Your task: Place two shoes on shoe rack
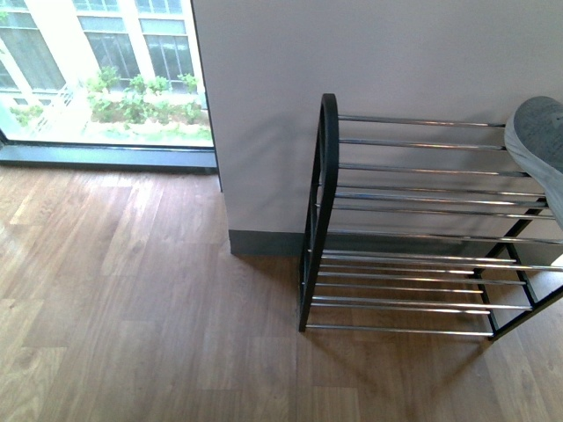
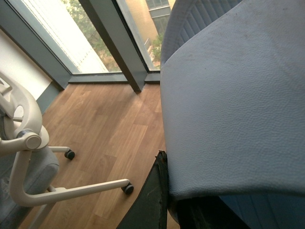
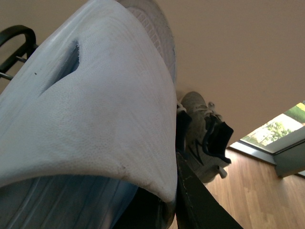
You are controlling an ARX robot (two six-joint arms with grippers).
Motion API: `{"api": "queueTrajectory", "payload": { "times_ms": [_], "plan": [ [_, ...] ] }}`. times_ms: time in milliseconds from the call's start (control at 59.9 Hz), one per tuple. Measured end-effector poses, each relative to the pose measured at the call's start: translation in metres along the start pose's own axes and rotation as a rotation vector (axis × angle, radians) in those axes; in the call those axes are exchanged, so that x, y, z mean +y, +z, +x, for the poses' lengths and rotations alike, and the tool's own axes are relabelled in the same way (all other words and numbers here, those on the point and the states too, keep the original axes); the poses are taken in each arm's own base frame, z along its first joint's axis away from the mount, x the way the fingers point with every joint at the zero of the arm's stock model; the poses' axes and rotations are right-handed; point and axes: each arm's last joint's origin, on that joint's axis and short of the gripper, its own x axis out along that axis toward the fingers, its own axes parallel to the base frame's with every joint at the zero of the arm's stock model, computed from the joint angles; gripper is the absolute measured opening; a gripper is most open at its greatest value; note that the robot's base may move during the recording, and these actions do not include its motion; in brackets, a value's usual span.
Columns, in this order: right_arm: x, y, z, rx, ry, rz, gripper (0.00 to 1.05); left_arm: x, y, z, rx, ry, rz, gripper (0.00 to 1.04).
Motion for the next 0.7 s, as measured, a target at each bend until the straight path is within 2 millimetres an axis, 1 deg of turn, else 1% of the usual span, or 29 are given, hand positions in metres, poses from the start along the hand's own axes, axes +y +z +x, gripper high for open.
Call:
{"api": "queueTrajectory", "payload": {
  "times_ms": [50, 100, 134, 184, 251, 301, 317, 401, 434, 451, 518, 601, 702],
  "plan": [
    [0.000, 0.001, 0.000, -0.020, 0.023, 0.020, 0.01, 0.000, 0.000, 0.000, 0.000, 0.000, 0.000, 0.02],
    [0.001, 0.001, 0.003, -0.089, 0.094, 0.089, 0.01, 0.000, 0.000, 0.000, 0.000, 0.000, 0.000, 0.02],
    [0.002, 0.002, 0.005, -0.104, 0.112, 0.118, 0.01, 0.000, 0.000, 0.000, 0.000, 0.000, 0.000, 0.02],
    [0.006, 0.005, 0.013, -0.122, 0.142, 0.165, 0.01, 0.000, 0.000, 0.000, 0.000, -0.001, 0.000, 0.02],
    [0.014, 0.011, 0.035, -0.091, 0.155, 0.179, 0.01, 0.000, 0.000, 0.000, -0.001, -0.002, 0.000, 0.02],
    [0.019, 0.013, 0.056, -0.058, 0.158, 0.168, 0.01, 0.000, 0.000, 0.000, -0.001, -0.002, 0.000, 0.02],
    [0.021, 0.014, 0.067, -0.045, 0.156, 0.153, 0.01, 0.000, 0.000, 0.000, -0.001, -0.002, 0.000, 0.02],
    [0.029, 0.010, 0.106, -0.015, 0.154, 0.077, 0.01, 0.000, 0.000, 0.000, -0.001, -0.003, 0.000, 0.02],
    [0.033, 0.004, 0.125, 0.007, 0.157, 0.033, 0.01, 0.000, 0.000, 0.000, -0.001, -0.002, 0.000, 0.02],
    [0.034, 0.003, 0.129, 0.013, 0.159, 0.025, 0.01, 0.000, 0.000, 0.000, -0.001, -0.002, 0.000, 0.02],
    [0.040, -0.012, 0.156, 0.046, 0.152, -0.054, 0.01, 0.000, 0.000, 0.000, -0.001, -0.003, 0.000, 0.02],
    [0.043, -0.028, 0.178, 0.096, 0.144, -0.113, 0.01, 0.000, 0.000, 0.000, -0.001, -0.002, 0.000, 0.02],
    [0.044, -0.044, 0.199, 0.139, 0.131, -0.176, 0.01, 0.000, 0.000, 0.000, -0.001, -0.003, 0.000, 0.02]
  ]
}}
